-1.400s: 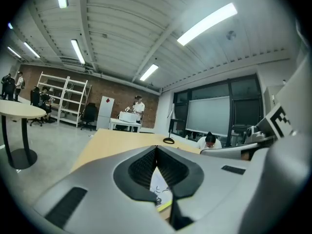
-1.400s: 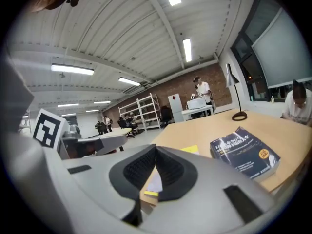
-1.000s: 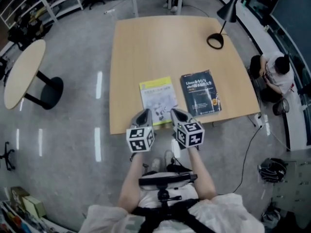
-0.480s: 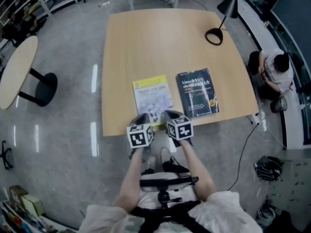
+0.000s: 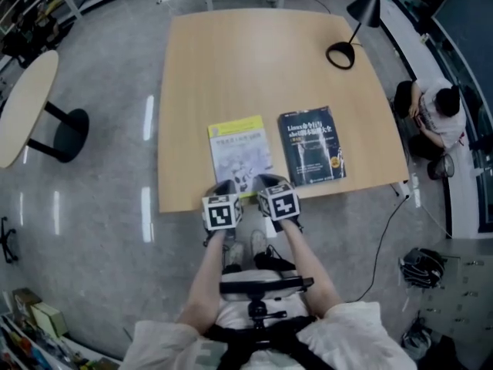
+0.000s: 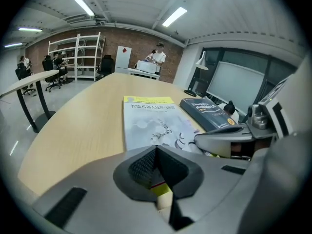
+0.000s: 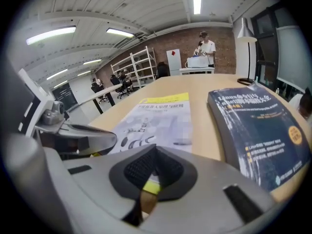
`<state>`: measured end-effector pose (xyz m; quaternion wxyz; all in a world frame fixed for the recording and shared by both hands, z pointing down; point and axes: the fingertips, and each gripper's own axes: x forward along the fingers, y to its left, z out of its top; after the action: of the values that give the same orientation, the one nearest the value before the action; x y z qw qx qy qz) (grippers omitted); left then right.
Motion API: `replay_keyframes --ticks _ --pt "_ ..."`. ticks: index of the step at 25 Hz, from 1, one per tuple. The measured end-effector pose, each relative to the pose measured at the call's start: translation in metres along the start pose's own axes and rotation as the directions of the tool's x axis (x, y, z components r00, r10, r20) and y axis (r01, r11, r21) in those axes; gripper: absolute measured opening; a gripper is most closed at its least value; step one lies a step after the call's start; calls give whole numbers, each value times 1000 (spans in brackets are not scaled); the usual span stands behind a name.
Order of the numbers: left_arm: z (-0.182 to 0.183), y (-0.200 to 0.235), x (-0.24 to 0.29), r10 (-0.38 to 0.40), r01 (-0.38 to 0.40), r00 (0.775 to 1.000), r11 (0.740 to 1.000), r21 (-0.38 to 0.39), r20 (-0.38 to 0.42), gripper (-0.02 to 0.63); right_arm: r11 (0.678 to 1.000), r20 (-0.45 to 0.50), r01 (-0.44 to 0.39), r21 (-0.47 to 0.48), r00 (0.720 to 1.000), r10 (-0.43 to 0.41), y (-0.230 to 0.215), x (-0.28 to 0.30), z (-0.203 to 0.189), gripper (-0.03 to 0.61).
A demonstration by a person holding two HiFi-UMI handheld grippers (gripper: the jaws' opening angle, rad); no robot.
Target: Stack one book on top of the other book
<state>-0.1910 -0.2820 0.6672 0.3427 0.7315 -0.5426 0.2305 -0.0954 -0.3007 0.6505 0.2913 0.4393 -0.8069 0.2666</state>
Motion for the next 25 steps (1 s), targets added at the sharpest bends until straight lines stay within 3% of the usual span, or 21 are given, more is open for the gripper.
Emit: replay_keyframes --ticks 11,20,25 --pt "-30 -10 -24 -32 32 999 999 13 -16 9 999 0 -28 17 1000 28 21 -24 -32 -3" --pt "-58 -25 -37 -63 64 997 998 20 -34 9 1000 6 -1 14 1000 1 27 -40 -54 -3" --pt "-69 -30 -44 -71 72 997 997 37 -30 9 999 0 29 -44 1000 -29 31 -48 -63 -3"
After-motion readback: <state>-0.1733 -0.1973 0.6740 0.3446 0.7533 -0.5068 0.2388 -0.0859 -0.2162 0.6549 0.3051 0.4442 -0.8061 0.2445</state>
